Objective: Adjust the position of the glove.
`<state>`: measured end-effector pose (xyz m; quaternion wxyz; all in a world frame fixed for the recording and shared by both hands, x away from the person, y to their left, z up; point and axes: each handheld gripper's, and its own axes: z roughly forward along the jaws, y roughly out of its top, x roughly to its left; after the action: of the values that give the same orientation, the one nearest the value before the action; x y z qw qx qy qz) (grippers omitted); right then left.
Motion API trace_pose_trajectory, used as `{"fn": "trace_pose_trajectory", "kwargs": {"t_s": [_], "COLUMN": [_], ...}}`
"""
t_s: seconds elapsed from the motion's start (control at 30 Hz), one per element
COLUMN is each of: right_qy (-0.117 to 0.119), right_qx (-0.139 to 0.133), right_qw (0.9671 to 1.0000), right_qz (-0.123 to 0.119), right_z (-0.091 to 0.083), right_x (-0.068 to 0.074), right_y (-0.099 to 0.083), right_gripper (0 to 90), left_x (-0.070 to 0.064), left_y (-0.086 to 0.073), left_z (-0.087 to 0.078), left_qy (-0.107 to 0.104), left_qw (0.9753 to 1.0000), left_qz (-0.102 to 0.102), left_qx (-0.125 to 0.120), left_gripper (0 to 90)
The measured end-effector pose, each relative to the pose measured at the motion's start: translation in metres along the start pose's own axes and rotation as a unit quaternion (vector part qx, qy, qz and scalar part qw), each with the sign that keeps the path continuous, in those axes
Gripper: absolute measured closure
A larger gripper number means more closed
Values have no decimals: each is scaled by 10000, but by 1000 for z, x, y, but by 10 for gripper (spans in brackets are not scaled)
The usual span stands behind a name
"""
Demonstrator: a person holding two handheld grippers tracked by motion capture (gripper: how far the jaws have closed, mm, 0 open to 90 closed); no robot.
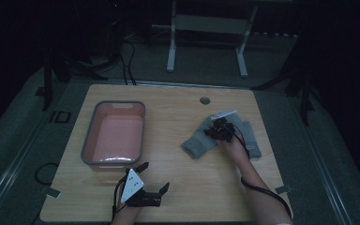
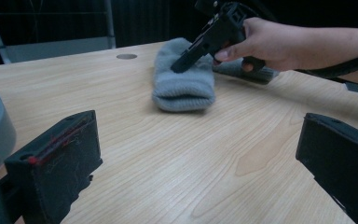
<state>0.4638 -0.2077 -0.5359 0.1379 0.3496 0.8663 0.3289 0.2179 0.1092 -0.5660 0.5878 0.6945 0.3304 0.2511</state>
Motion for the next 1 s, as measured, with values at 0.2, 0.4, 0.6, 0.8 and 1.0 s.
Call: {"fn": "trace_pose_trajectory", "kwargs": {"t_s": [0.2,0.4,0.6,0.8,1.0], "right_qy": [415,1223,2043,2622,2779], "right_qx": [-215,-497,-762,-472,-173], "right_qw": [9982,9862,9647,9420,9384], "right_qz": [-368,-996,-1478,-2041,-2048], "right_z": [-21,-45,-61,-46,-15], "right_x": [14,39,64,83,81], "right_y": [11,28,39,39,29], "right_gripper": [814,813,813,811,800], "left_x": [2,1,2,1,1], "left_y": [1,1,2,2,2], "left_z": [-1,-2,-3,-3,-4], "left_qy": [37,47,67,49,43], "left_qw": [10000,10000,9999,9999,9999], "left_qz": [-45,-31,-31,-33,-53], "left_qx": [-37,-76,-116,-122,-127], "left_gripper": [2,1,2,1,1]}}
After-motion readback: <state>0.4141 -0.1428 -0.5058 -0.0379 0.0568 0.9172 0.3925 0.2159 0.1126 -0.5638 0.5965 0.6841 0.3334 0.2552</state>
